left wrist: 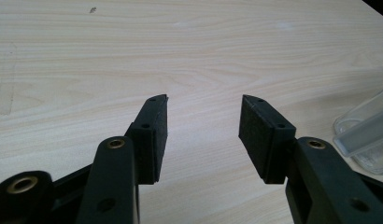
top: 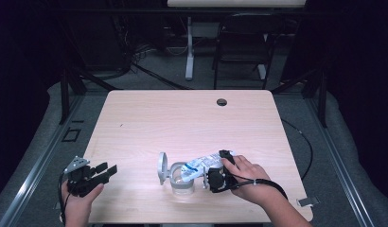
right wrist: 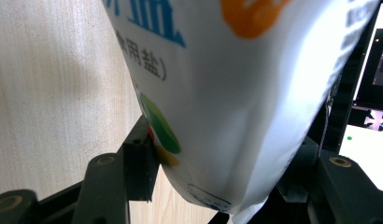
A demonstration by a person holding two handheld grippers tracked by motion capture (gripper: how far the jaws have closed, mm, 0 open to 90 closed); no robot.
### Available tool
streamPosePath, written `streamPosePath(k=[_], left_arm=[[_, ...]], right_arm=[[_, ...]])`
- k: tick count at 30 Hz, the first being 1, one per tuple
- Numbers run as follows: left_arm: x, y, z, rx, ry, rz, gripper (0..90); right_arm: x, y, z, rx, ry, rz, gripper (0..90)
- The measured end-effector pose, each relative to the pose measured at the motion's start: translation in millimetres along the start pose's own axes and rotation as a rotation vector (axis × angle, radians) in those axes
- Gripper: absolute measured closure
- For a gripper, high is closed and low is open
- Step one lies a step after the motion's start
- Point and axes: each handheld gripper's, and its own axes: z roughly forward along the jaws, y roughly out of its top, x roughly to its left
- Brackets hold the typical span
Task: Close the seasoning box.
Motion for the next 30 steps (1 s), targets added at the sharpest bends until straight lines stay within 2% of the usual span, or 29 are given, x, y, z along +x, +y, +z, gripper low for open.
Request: streamPosePath(k=[1, 4, 5, 10, 19, 24, 25, 30], left_arm=[[-0.1, 0.1, 0.0, -0.001, 0.000, -0.001, 52.4], [0.0, 0.1, -0.1, -0.001, 0.000, -0.002, 52.4], [0.0, 0.1, 0.0, -0.001, 0.000, -0.002, 52.4], [0.0, 0.1, 0.1, 0.000, -0.002, -0.002, 52.4], [0.7, 0.1, -0.2, -0.003, -0.003, -0.004, 52.4], [1.1, 0.2, -0.5, 0.002, -0.002, -0.003, 52.4], [1.3, 0.3, -0.6, 0.000, -0.002, -0.003, 52.4], [1.7, 0.5, -1.2, 0.002, -0.001, -0.004, 52.4]], right_arm=[[-0.9, 0.3, -1.6, 0.021, -0.006, -0.017, 42.5], [-0.5, 0.4, -1.2, 0.012, -0.003, -0.011, 42.5], [-0.9, 1.3, -2.7, 0.026, -0.006, -0.019, 42.5], [-1.1, 2.1, -2.3, 0.014, -0.013, -0.028, 42.5], [-2.9, 4.7, -4.4, 0.028, -0.021, -0.052, 42.6], [-2.0, 5.8, -4.3, 0.021, -0.015, -0.039, 42.6], [-3.0, 6.7, -5.3, 0.030, -0.022, -0.055, 42.6], [-2.2, 7.5, -4.8, 0.022, -0.019, -0.049, 42.6]])
